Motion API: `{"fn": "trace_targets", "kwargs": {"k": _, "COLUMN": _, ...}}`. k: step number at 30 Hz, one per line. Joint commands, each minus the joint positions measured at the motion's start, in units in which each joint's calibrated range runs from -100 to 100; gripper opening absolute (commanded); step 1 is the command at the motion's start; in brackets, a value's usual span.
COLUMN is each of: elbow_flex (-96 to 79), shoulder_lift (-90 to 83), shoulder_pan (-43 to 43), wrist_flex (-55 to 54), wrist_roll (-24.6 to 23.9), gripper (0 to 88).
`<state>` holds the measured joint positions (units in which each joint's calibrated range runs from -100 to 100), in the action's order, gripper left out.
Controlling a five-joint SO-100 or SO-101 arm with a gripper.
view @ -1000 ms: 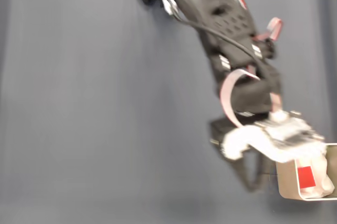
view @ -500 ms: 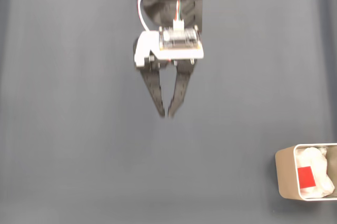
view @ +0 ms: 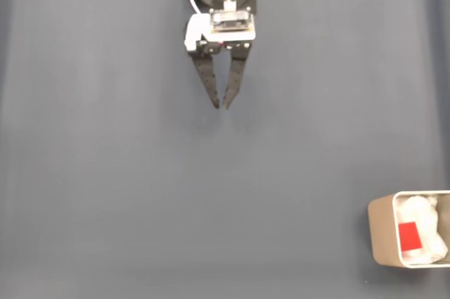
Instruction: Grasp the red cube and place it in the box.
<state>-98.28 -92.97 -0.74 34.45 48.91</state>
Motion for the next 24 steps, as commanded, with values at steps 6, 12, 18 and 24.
{"fn": "trace_targets", "kwargs": {"k": 6, "elbow_flex": -1.54, "shoulder_lift": -7.03, "shoulder_pan": -1.89, "wrist_flex": 24.24, "wrist_roll": -1.76, "gripper": 0.0}}
{"fn": "trace_targets", "kwargs": {"k": 12, "elbow_flex": -1.54, "shoulder_lift": -7.03, "shoulder_pan": -0.18, "wrist_flex": 34.73, "wrist_roll": -0.88, "gripper": 0.0}}
{"fn": "trace_targets", "kwargs": {"k": 18, "elbow_flex": -1.54, "shoulder_lift": -7.03, "shoulder_pan": -0.18, "wrist_flex": 40.47, "wrist_roll": -0.54, "gripper": 0.0}}
{"fn": "trace_targets", "kwargs": {"k": 24, "elbow_flex": -1.54, "shoulder_lift": -7.03, "shoulder_pan": -0.18, "wrist_flex": 41.37, "wrist_roll": -0.29, "gripper": 0.0}}
